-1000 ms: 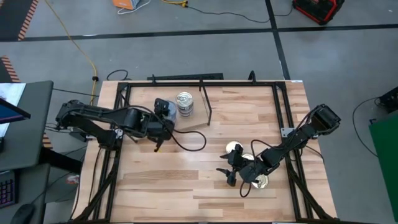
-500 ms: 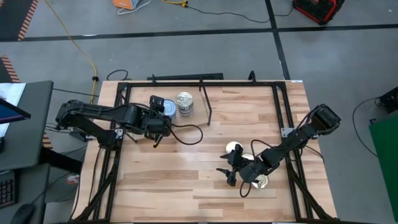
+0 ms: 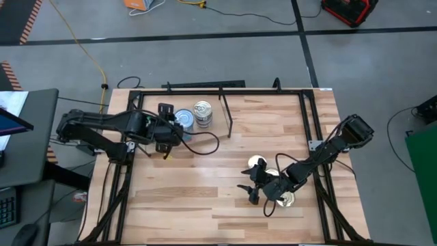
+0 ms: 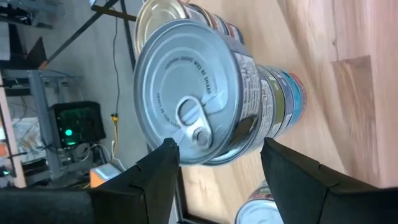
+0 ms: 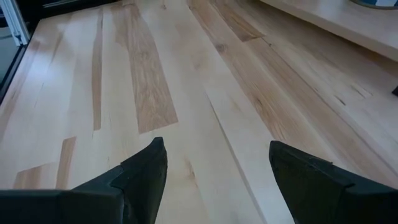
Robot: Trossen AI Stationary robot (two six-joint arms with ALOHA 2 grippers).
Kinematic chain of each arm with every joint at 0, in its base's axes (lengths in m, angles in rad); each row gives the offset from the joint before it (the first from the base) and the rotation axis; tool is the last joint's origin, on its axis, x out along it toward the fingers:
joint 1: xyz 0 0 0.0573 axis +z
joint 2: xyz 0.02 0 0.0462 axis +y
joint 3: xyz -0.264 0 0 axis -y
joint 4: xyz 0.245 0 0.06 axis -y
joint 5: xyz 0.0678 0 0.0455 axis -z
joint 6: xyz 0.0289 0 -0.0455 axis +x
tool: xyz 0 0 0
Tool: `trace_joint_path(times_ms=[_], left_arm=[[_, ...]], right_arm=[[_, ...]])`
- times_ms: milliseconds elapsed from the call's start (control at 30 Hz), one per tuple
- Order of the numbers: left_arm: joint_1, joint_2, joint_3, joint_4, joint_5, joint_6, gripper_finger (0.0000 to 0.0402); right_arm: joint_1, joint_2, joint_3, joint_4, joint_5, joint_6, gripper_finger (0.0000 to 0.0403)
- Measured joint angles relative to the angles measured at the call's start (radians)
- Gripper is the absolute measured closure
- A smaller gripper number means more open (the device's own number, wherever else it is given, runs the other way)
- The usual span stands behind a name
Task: Stack canned seafood by type on shelf
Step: Stack the blue tuna can on top of the blue tuna can on the shelf
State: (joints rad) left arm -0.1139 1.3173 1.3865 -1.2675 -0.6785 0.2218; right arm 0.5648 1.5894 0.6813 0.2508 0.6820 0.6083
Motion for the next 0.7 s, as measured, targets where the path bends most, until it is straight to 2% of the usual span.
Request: trace_joint_path(times_ms=[133,267,533,700], left_arm=[[0.0,-0.033,0.0,0.001,0.002,-0.026,0.0182],[0.0,-0.077,0.0,0.001,0.023,-0.065,0.0182],[-0.001,-0.14,0.0,0.002,0.109,-0.241,0.0182],[-0.043,-0.192,-0.027,0.074,0.132,-0.279,0.0182]], right_arm=[[-0.042,0.0,0.003,0.049,-0.012,-0.041,0.0097],[-0.143,0.001,0.053,0.052,-0.086,-0.145,0.0097],[-0.326,0.094,0.234,0.188,-0.202,-0.468,0.0097],[-0.397,0.164,0.386,0.133,-0.217,-0.561,0.0097]])
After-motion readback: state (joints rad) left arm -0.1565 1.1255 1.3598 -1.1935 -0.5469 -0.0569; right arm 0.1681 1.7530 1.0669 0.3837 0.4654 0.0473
